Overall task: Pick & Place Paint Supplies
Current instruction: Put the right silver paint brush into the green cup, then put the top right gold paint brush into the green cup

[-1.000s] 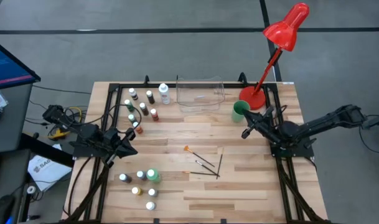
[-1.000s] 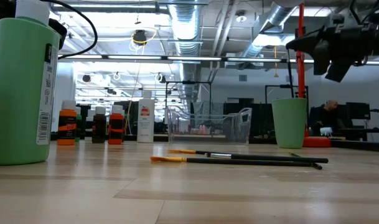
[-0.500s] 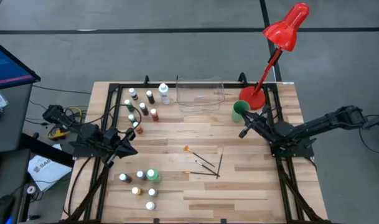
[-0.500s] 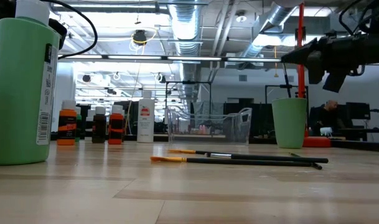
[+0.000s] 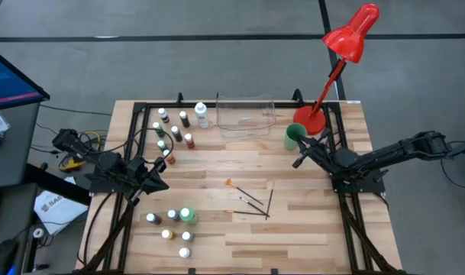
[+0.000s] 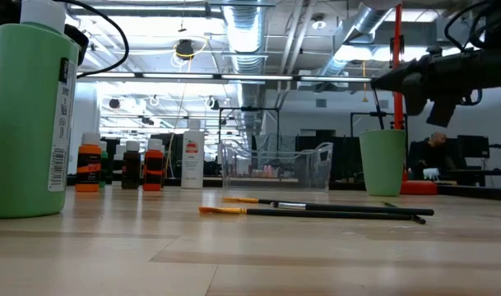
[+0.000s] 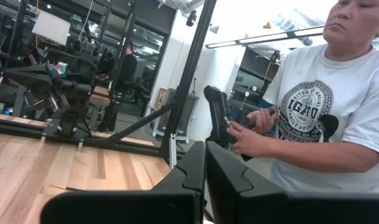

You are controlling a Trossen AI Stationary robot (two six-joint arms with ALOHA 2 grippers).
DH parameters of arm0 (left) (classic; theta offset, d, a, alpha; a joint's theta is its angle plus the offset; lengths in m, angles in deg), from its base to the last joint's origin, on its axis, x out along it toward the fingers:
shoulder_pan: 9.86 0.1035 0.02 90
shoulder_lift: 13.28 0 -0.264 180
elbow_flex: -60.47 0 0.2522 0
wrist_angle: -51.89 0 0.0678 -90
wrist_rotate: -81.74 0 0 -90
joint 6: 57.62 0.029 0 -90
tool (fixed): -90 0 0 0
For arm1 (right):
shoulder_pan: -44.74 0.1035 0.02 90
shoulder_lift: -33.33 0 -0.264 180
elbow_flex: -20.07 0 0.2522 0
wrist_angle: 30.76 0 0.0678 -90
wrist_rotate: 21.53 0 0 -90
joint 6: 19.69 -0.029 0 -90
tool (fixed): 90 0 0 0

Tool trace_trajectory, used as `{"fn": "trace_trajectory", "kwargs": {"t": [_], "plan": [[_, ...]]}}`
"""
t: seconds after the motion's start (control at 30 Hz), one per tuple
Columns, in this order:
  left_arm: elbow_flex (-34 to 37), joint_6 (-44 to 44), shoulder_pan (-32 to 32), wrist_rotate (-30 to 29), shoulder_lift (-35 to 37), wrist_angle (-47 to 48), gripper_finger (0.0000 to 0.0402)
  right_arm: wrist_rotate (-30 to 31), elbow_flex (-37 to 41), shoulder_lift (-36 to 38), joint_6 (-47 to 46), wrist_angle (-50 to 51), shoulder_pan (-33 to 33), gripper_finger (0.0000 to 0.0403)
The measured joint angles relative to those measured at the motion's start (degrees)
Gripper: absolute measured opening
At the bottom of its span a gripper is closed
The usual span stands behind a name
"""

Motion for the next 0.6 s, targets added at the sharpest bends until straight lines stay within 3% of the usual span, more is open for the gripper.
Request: {"fn": "trace_trajectory", "kwargs": {"t": [0.6], "plan": [[0.00,0.01,0.02,0.02,0.00,-0.40,0.0002,1.47,0.02,0.00,1.84,0.13,0.02,0.0051]]}}
